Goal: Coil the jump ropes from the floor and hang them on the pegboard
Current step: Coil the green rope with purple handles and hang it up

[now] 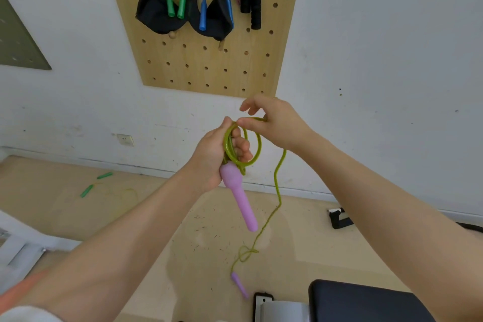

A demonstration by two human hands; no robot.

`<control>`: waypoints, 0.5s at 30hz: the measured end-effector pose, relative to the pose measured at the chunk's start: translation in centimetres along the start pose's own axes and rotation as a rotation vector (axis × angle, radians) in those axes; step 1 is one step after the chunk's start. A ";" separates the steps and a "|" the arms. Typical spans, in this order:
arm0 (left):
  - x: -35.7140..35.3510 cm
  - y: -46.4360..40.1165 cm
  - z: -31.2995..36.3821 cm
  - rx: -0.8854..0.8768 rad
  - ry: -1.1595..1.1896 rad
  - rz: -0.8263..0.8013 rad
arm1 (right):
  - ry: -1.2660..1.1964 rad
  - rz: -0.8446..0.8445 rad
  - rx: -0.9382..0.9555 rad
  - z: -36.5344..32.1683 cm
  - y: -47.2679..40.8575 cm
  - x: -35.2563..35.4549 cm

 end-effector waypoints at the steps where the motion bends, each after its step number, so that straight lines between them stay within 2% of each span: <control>1: 0.0 0.0 0.1 -0.002 0.017 0.002 | 0.038 -0.036 0.016 0.2 0.2 -0.5; 4: 0.2 -0.1 0.1 0.019 0.075 0.031 | 0.242 -0.101 0.062 0.8 1.2 -1.7; 7: 0.2 0.0 -0.4 0.068 0.049 0.026 | 0.568 -0.049 0.164 0.8 2.2 -2.1; 9: 0.2 0.1 -0.8 0.088 -0.054 -0.004 | 0.588 0.042 0.249 -0.2 2.5 -1.4; 12: -0.4 0.4 -0.9 0.083 -0.156 -0.059 | 0.616 0.142 0.474 -1.9 3.1 -0.6; 15: -1.2 0.5 -1.0 0.090 -0.259 -0.110 | 0.569 -0.047 0.503 -3.2 3.0 -1.8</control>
Point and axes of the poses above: each hand's wrist, its own y-axis away from the middle knuckle, its own x-axis out of the back of the hand, z = x × y, the point moved 8 cm from there along -y, towards the middle knuckle
